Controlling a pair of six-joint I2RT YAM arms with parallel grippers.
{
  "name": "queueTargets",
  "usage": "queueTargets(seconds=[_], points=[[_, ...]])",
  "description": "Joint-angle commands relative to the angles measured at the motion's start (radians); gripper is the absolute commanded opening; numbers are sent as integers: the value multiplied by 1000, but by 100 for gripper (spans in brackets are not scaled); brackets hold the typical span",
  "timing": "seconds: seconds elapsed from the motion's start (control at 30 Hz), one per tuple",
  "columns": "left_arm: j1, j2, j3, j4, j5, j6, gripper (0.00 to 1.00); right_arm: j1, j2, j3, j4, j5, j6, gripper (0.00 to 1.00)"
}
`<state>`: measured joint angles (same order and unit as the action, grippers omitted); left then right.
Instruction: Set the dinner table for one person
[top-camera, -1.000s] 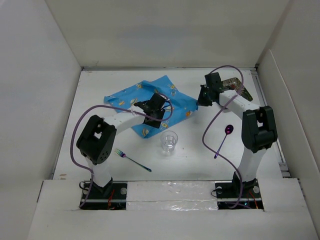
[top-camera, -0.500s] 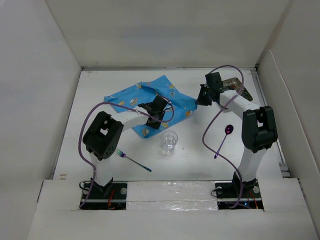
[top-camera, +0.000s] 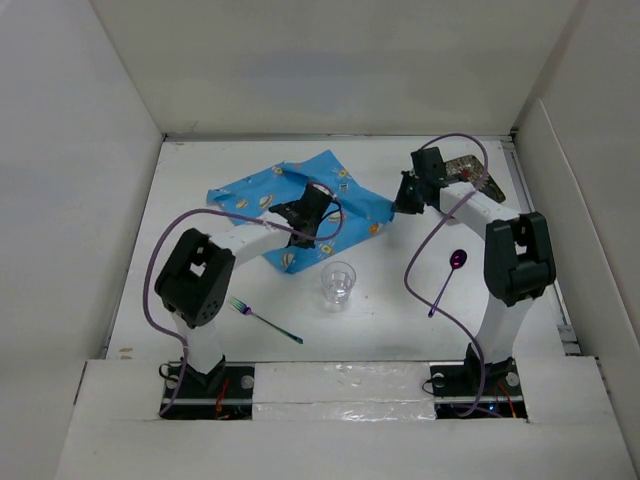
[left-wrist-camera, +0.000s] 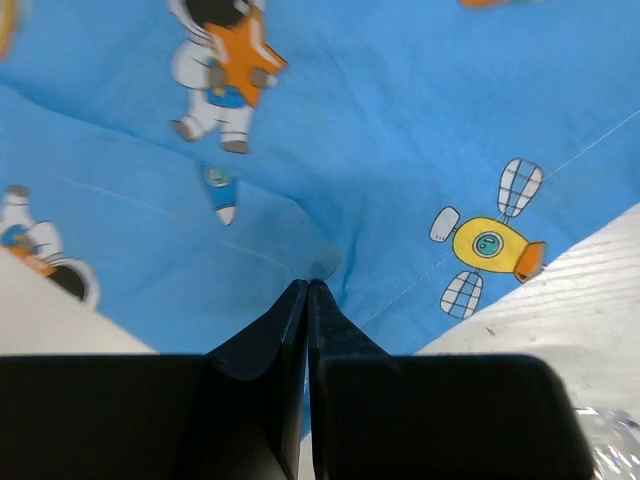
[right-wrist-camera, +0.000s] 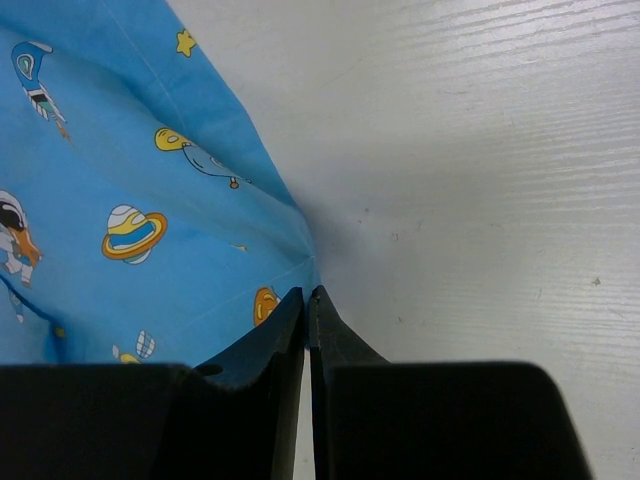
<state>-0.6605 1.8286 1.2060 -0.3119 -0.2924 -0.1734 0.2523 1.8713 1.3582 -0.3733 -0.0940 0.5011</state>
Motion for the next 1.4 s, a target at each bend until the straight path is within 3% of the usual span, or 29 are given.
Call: queueTargets(seconds=[0.0,0.1,0.37,0.53,0.73,0.93,1.0,1.17,1.37], points=[[33,-188,23,-6,-67,-63,0,-12,-70,-5,14,25,10,11],[65,-313,-2,-7,-73,-135,0,-12,-121,-34,11,60,-2,12],[166,-632,-99,-24,-129,-285,0,-12,-227,-129,-22,39,-38,51],[186,-715,-46,-39,-206,-301,0,28,-268,-203,-41,30,-32,60],[187,-778,-65,-49,-209,-298,0,19,-218,-254,109,-102,53,70],[187,-792,-98,-53,-192,-293,0,28,-88,-206,151,-132,151,68],[187,-801,-100,-46,-191,-285,0,39,-118,-227,134,-6,189,63],[187,-807,-109,-39,-176,-278,0,50,-107,-191,9,192,185,63],[187,-819,-118,-13,-159,-267,0,79,-104,-226,-44,237,214,57]])
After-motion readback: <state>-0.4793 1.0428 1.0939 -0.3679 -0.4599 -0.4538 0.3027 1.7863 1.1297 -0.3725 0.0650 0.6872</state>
